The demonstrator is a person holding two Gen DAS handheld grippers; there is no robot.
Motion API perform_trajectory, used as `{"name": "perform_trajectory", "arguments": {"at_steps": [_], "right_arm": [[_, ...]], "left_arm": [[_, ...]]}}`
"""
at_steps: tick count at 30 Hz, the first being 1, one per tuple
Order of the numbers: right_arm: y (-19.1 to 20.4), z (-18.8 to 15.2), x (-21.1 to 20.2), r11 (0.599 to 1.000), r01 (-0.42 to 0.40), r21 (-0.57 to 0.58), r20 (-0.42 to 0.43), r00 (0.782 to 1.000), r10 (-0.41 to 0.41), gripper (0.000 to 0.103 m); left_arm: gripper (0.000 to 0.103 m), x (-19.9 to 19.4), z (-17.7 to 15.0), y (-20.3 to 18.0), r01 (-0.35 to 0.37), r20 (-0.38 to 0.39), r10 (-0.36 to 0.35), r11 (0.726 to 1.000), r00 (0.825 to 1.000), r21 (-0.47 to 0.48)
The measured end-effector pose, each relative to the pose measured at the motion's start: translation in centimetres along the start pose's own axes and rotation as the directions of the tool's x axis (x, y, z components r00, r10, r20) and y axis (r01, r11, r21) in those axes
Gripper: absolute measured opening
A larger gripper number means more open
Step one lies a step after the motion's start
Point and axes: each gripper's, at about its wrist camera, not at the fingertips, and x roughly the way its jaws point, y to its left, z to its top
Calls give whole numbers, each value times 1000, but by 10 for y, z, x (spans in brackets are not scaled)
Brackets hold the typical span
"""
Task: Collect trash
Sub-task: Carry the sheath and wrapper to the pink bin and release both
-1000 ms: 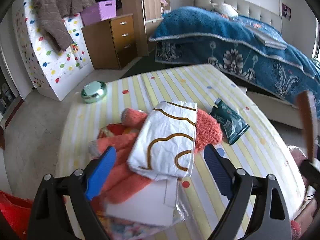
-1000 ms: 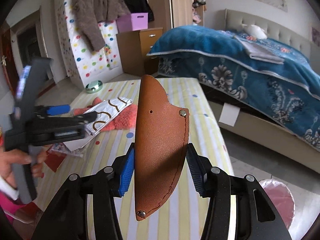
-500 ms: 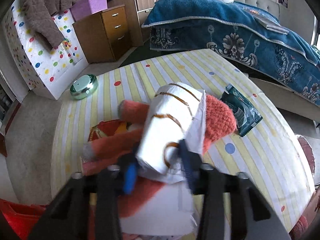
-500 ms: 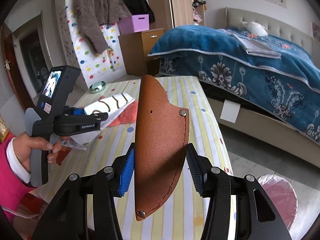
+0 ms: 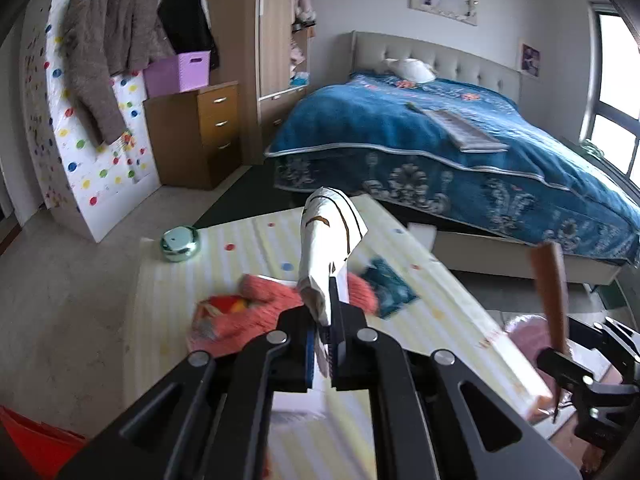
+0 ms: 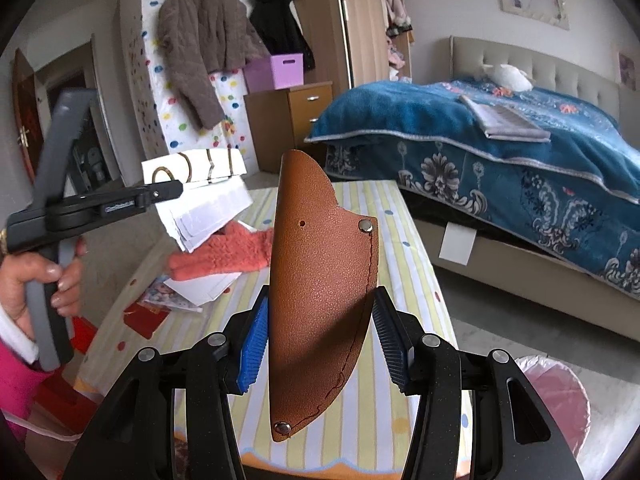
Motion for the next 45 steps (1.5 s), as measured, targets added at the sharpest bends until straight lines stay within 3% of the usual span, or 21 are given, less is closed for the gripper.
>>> {"name": "perform_trajectory", "arguments": {"at_steps": [10, 16, 20, 22, 28, 34, 35, 37, 38, 40, 45], "right_arm": [[-30, -35, -50, 992, 115, 50, -12, 993, -114, 51], [-73, -72, -90, 958, 255, 130, -43, 967, -252, 51], [-111, -101, -111, 907, 372, 198, -86, 928, -362, 51], [-125, -108, -116, 892, 397, 219, -98, 918, -384, 51], [-179, -129, -124, 849, 444, 286, -124, 896, -427, 51], [-217, -129, -112, 835, 441, 328, -123, 897, -425, 51], [-220, -129, -109, 835, 441, 329, -124, 897, -424, 51], [-229, -128, -101, 830, 451, 328, -143, 892, -428, 53], [-233, -131, -99, 823, 462, 332, -150, 887, -437, 61], [-233, -130, -97, 819, 460, 342, -155, 888, -434, 70], [-233, -135, -100, 808, 457, 372, -165, 889, -427, 70]], "left_arm": [[3, -13, -41, -96, 177, 7, -178, 982, 984, 60], [3, -2, -59, -176, 312, -39, -309, 942, 950, 121], [3, 7, -72, -231, 394, -106, -380, 898, 919, 197], [3, 13, -76, -256, 434, -140, -412, 872, 900, 226], [3, 32, -76, -310, 496, -200, -456, 822, 867, 279], [3, 54, -68, -339, 526, -235, -474, 805, 849, 276], [10, 60, -66, -343, 530, -242, -476, 803, 845, 273], [41, 69, -64, -348, 526, -247, -470, 806, 847, 270], [61, 73, -64, -347, 515, -235, -464, 816, 854, 263], [63, 75, -63, -342, 510, -231, -462, 824, 857, 247], [63, 83, -66, -317, 462, -239, -415, 865, 878, 196]]}}
